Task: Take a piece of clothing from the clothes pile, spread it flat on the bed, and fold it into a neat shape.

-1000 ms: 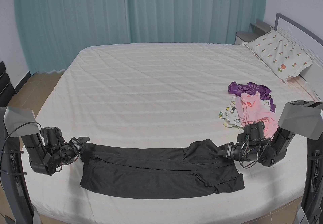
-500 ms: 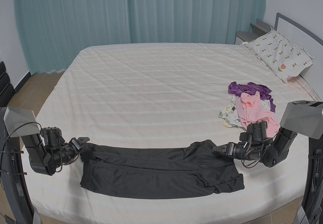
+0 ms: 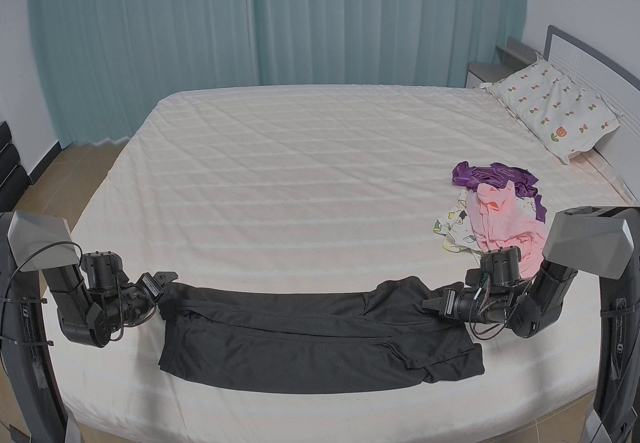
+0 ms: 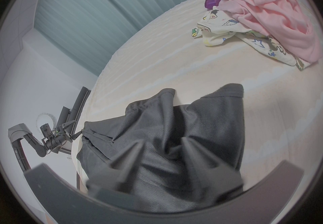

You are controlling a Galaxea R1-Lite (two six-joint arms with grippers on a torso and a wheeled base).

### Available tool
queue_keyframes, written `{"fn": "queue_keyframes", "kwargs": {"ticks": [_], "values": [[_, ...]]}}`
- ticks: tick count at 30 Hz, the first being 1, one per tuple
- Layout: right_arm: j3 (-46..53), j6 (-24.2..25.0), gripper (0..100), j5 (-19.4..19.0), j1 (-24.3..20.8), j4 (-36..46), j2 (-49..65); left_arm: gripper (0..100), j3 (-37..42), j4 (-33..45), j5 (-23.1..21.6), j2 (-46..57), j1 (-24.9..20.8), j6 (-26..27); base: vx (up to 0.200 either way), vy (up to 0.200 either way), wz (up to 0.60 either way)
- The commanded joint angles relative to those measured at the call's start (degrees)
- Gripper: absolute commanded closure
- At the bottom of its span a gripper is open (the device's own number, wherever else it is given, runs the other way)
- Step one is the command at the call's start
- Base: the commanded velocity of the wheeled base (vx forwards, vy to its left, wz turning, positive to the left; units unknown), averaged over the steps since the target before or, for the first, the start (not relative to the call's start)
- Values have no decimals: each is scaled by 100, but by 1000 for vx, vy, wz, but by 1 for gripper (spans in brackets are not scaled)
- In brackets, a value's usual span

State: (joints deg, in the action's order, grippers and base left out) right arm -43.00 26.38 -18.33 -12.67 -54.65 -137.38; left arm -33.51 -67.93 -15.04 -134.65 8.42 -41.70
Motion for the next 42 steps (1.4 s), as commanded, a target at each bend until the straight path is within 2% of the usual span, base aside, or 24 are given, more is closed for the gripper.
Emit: {"fn": "queue_keyframes", "kwargs": {"ticks": [1, 9, 13, 19, 29, 30, 39, 42], "values": [[107, -1, 100, -3, 45, -2, 53, 0, 3, -1, 1, -9, 1, 4, 0, 0, 0], [485, -10, 100, -47, 142, -2, 484, 0, 3, -1, 1, -9, 1, 4, 0, 0, 0], [740, -28, 100, -258, 177, -11, 668, 0, 3, -1, 1, -9, 1, 4, 0, 0, 0], [1109, -652, 100, -381, 265, -2, 721, 0, 11, -1, 1, -9, 1, 4, 0, 0, 0], [1285, -951, 100, -381, 265, 60, 686, 0, 3, -1, 1, -9, 1, 4, 0, 0, 0], [1294, -959, 0, -381, 265, 60, 677, 0, 3, -1, 1, -18, 1, 4, 0, 0, 0], [1171, -880, 0, -399, 361, 7, 1037, 0, -156, 16, 37, 140, 1, 4, 0, 0, 0], [1136, -801, 0, -399, 467, -19, 1046, 0, -331, 139, 98, 184, -34, 215, 0, 0, 0]]}}
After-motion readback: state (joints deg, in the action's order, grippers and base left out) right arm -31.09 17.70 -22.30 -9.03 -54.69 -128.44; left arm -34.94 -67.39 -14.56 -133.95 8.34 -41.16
